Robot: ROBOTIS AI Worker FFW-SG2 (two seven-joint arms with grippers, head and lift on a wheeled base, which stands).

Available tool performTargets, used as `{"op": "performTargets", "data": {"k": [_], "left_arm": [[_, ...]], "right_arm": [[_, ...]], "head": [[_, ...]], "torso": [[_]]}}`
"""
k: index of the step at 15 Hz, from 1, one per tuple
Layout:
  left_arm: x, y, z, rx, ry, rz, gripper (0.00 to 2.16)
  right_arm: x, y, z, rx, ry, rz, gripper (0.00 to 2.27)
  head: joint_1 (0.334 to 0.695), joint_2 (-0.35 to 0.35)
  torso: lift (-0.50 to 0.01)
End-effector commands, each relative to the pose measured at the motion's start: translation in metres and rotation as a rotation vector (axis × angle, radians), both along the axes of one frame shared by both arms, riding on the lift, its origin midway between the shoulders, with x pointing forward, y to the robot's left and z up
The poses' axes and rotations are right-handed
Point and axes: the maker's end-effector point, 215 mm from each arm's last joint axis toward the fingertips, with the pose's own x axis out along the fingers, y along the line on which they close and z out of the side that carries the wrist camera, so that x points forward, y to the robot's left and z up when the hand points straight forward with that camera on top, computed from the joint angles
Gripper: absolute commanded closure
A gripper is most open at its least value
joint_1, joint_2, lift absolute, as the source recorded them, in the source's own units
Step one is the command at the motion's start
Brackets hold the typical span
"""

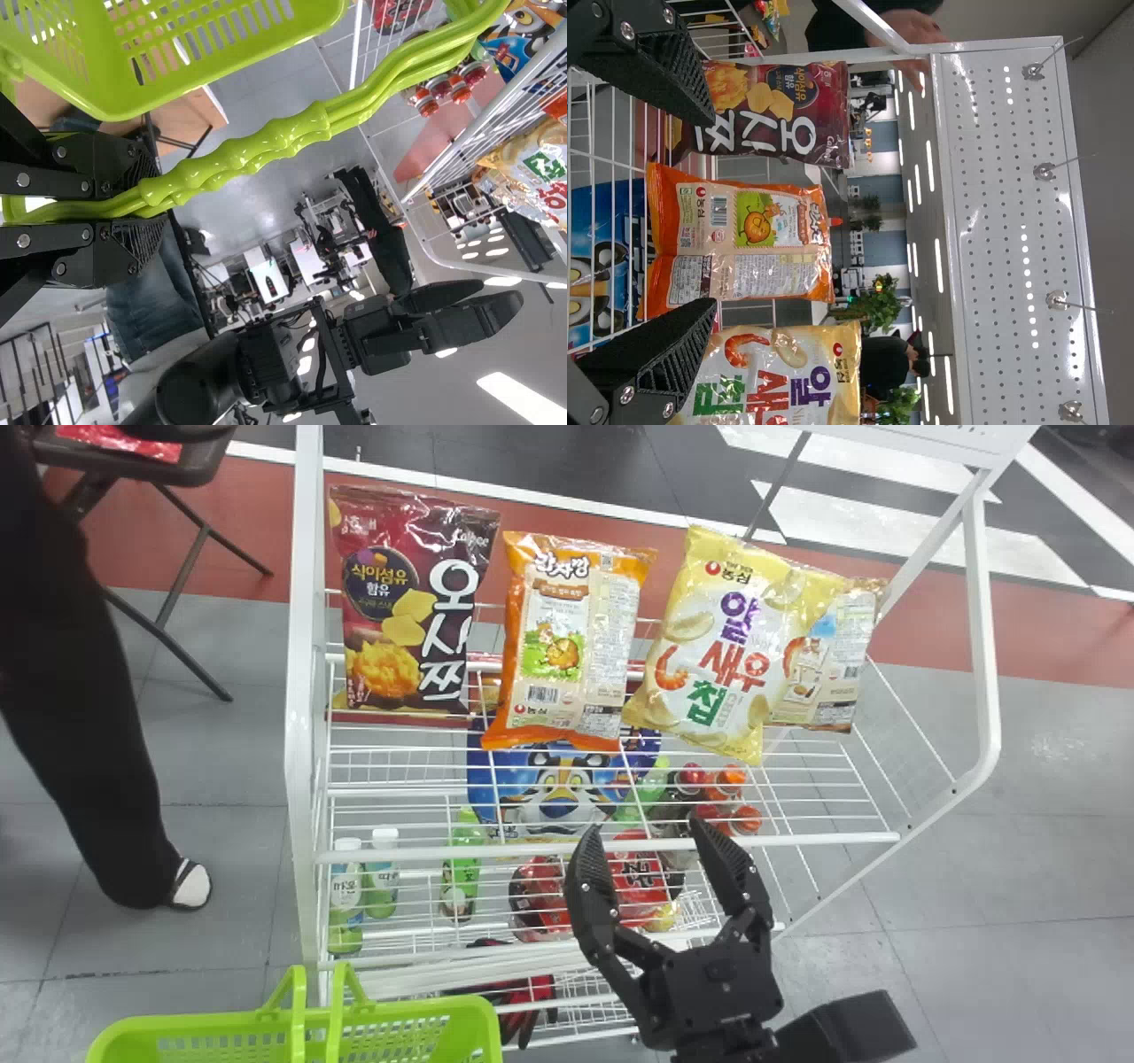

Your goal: Hold basket handle with left hand then pick Gamjakkang with right hand and place into basket

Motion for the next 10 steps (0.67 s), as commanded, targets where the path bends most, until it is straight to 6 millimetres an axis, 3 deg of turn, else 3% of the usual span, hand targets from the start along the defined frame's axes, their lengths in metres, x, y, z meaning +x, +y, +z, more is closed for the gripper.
{"op": "performTargets", "data": {"k": [1,10], "left_arm": [[-0.0004,0.0000,-0.0001,0.000,0.003,0.000,2.11],[-0.0009,-0.0015,0.0013,-0.004,0.005,-0.006,2.11]], "right_arm": [[0.0000,-0.0003,-0.0001,0.001,0.000,-0.001,0.08],[0.0068,-0.0017,0.0029,-0.009,-0.006,-0.001,0.08]], "head": [[0.695,-0.350],[0.695,-0.350]], "torso": [[-0.020],[-0.020]]}}
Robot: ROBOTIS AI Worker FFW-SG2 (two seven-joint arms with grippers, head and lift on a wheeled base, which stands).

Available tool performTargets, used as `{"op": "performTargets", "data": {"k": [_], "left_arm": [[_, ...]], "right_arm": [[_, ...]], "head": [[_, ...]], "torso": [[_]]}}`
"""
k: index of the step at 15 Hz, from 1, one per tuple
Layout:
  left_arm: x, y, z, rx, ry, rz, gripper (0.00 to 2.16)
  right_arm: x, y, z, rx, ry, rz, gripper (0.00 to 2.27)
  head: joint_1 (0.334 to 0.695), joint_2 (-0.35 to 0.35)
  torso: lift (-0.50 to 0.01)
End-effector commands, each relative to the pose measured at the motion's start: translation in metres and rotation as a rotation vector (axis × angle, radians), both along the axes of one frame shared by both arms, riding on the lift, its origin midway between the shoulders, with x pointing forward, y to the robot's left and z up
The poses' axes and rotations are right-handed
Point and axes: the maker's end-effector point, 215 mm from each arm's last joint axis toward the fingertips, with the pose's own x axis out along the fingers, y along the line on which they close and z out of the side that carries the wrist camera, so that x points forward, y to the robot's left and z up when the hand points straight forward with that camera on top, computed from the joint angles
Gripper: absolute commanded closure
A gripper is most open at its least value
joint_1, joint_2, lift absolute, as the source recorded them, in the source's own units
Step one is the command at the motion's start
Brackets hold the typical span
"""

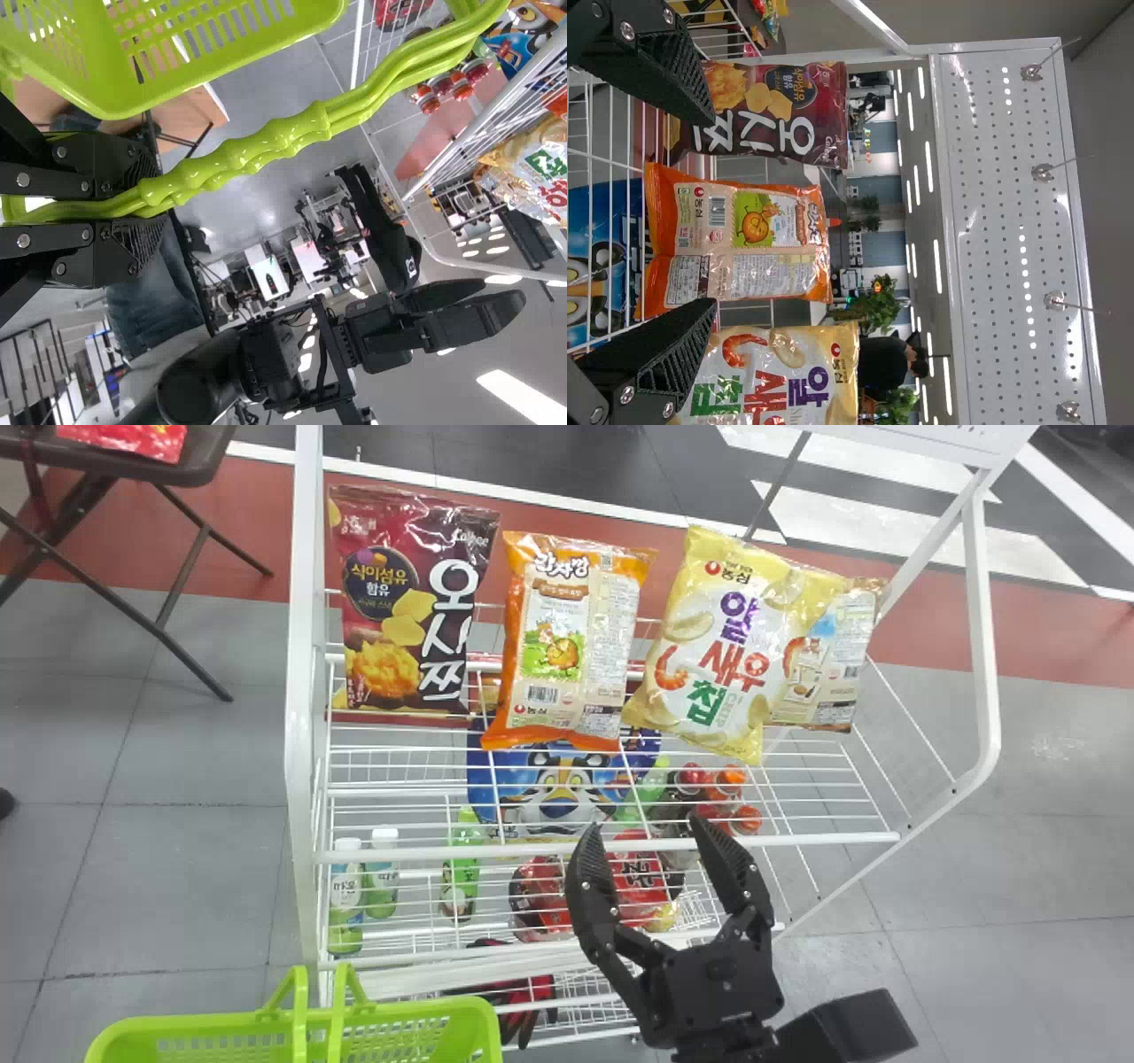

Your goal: Hold basket handle with left hand then pick Gamjakkang with right hand and place into basket

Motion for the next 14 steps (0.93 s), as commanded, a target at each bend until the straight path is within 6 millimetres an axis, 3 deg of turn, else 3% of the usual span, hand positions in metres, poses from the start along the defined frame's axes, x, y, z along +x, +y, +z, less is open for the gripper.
{"op": "performTargets", "data": {"k": [1,3,11,14], "left_arm": [[0.001,0.000,0.001,0.002,0.004,-0.002,2.11],[0.000,0.000,0.001,0.004,0.008,-0.005,2.11],[0.001,0.002,-0.001,0.013,0.008,-0.008,2.11],[-0.001,0.007,-0.004,0.021,0.016,-0.002,2.11]], "right_arm": [[0.012,-0.001,0.002,-0.011,-0.001,-0.002,0.08],[0.030,-0.004,0.002,-0.028,0.006,-0.006,0.08],[0.139,-0.022,-0.020,-0.120,0.130,-0.047,0.08],[0.169,-0.029,-0.025,-0.128,0.156,-0.052,0.08]], "head": [[0.695,-0.350],[0.695,-0.350],[0.695,-0.350],[0.695,-0.345]], "torso": [[-0.020],[-0.020],[-0.020],[-0.020]]}}
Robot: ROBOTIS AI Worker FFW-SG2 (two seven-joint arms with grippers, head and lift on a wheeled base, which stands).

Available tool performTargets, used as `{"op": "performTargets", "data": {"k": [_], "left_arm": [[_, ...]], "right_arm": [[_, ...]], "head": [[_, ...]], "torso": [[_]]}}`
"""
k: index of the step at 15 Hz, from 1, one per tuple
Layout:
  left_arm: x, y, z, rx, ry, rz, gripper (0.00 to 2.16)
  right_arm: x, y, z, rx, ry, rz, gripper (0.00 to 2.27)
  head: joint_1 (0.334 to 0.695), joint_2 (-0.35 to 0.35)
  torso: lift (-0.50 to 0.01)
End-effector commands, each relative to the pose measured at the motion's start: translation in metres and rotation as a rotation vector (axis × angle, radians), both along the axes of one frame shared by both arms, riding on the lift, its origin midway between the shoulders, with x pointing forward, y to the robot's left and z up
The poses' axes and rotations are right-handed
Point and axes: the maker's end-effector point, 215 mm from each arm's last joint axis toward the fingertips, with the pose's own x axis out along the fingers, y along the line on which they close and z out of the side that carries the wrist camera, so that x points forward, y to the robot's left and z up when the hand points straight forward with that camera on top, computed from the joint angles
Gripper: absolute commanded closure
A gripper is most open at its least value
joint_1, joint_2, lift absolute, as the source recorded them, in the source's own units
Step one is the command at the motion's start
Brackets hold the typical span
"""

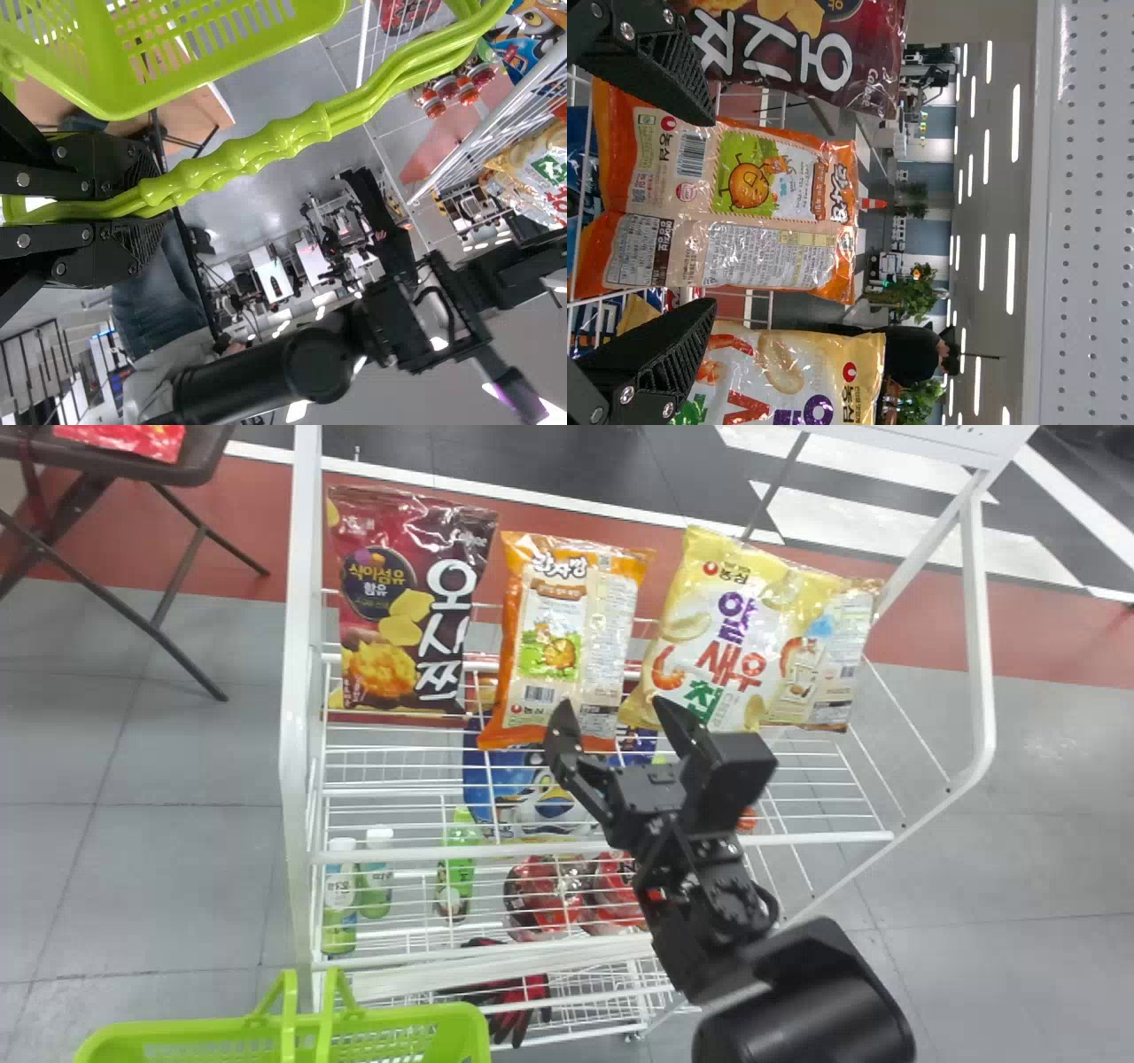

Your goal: Hold basket handle with left hand then pick Gamjakkang with right hand and place into basket

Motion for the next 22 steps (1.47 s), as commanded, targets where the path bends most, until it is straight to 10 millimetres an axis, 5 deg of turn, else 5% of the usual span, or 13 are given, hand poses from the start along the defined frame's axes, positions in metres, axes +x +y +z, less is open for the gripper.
{"op": "performTargets", "data": {"k": [1,7,13,17,18,19,21,22], "left_arm": [[0.000,0.003,-0.002,0.004,0.003,0.004,2.11],[0.000,0.004,-0.002,0.000,0.004,0.006,2.11],[0.003,0.005,-0.002,-0.005,0.000,0.010,2.12],[0.005,0.005,-0.004,-0.006,0.003,0.010,2.12],[0.004,0.006,-0.005,-0.007,0.009,0.012,2.12],[0.004,0.008,-0.006,-0.007,0.010,0.014,2.12],[0.005,0.009,-0.007,-0.007,0.008,0.019,2.12],[0.005,0.009,-0.007,-0.007,0.008,0.019,2.12]], "right_arm": [[0.024,-0.004,-0.002,0.007,0.018,0.001,0.08],[0.068,-0.007,-0.003,0.012,0.046,-0.005,0.08],[0.085,-0.010,-0.038,-0.001,0.153,-0.011,0.12],[0.108,0.002,-0.027,-0.007,0.110,0.043,0.21],[0.112,0.006,-0.024,-0.009,0.106,0.048,0.32],[0.112,0.012,-0.025,-0.014,0.112,0.062,0.69],[0.108,0.026,-0.029,-0.015,0.124,0.097,1.94],[0.108,0.027,-0.029,-0.021,0.123,0.098,2.17]], "head": [[0.695,-0.341],[0.695,-0.313],[0.695,-0.304],[0.695,-0.290],[0.695,-0.283],[0.695,-0.278],[0.695,-0.266],[0.695,-0.246]], "torso": [[-0.020],[-0.020],[-0.020],[-0.020],[-0.020],[-0.020],[-0.020],[-0.020]]}}
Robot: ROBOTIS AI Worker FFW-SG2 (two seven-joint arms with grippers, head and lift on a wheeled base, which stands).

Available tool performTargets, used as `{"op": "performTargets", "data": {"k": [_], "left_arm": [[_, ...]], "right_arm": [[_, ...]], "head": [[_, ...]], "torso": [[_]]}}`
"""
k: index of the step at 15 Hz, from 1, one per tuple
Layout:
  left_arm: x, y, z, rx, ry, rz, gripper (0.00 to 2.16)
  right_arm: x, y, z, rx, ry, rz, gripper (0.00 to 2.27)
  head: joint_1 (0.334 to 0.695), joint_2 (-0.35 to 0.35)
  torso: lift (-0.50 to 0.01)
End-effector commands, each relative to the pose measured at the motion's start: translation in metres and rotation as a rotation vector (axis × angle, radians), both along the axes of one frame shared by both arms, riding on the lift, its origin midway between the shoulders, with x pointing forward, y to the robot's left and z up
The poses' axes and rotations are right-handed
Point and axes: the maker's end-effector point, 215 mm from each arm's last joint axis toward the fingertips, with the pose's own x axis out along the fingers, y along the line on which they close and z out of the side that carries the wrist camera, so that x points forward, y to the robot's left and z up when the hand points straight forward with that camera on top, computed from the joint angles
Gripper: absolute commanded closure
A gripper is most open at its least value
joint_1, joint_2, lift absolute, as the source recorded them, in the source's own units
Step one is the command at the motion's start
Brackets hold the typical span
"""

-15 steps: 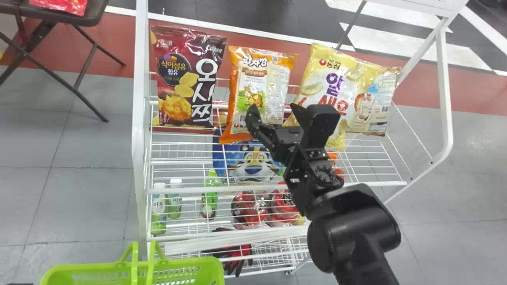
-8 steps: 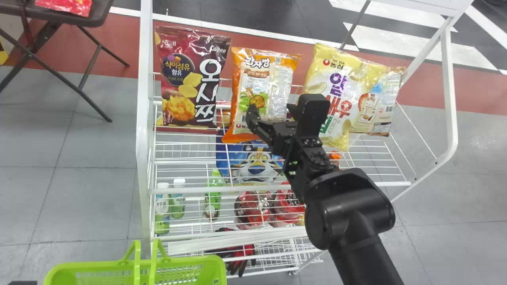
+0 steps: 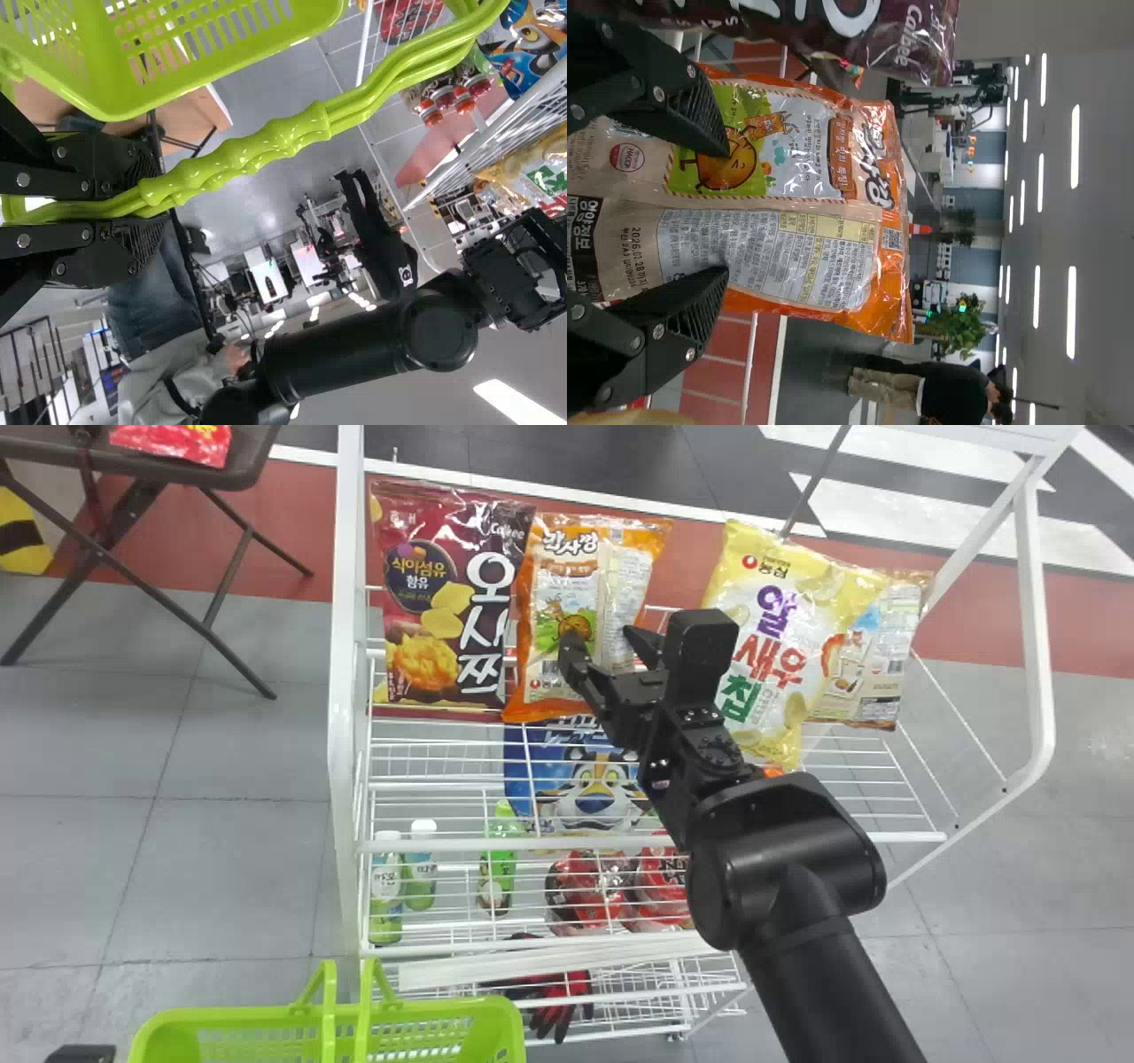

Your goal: Hold basket handle with left hand then pick Gamjakkang with right hand and place into basket

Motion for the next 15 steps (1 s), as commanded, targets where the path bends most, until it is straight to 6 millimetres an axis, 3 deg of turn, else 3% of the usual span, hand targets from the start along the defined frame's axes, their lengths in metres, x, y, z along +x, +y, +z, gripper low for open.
{"op": "performTargets", "data": {"k": [1,3,7,12,15], "left_arm": [[0.002,0.000,-0.001,-0.002,-0.001,0.002,2.12],[0.005,0.001,-0.003,-0.003,0.003,0.005,2.12],[0.006,-0.002,-0.005,-0.007,0.006,0.002,2.12],[0.006,-0.002,-0.005,-0.007,0.001,0.003,2.12],[0.007,-0.003,-0.005,-0.003,-0.004,0.003,2.12]], "right_arm": [[-0.003,0.003,-0.001,-0.006,-0.003,0.007,2.25],[-0.011,0.001,0.010,-0.008,-0.042,-0.010,2.24],[-0.019,-0.029,0.023,-0.030,-0.078,-0.082,2.24],[-0.029,-0.048,0.037,-0.019,-0.106,-0.118,2.25],[-0.060,-0.063,0.060,0.043,-0.093,-0.108,2.25]], "head": [[0.695,-0.238],[0.695,-0.231],[0.695,-0.250],[0.695,-0.297],[0.695,-0.321]], "torso": [[-0.020],[-0.020],[-0.020],[-0.020],[-0.020]]}}
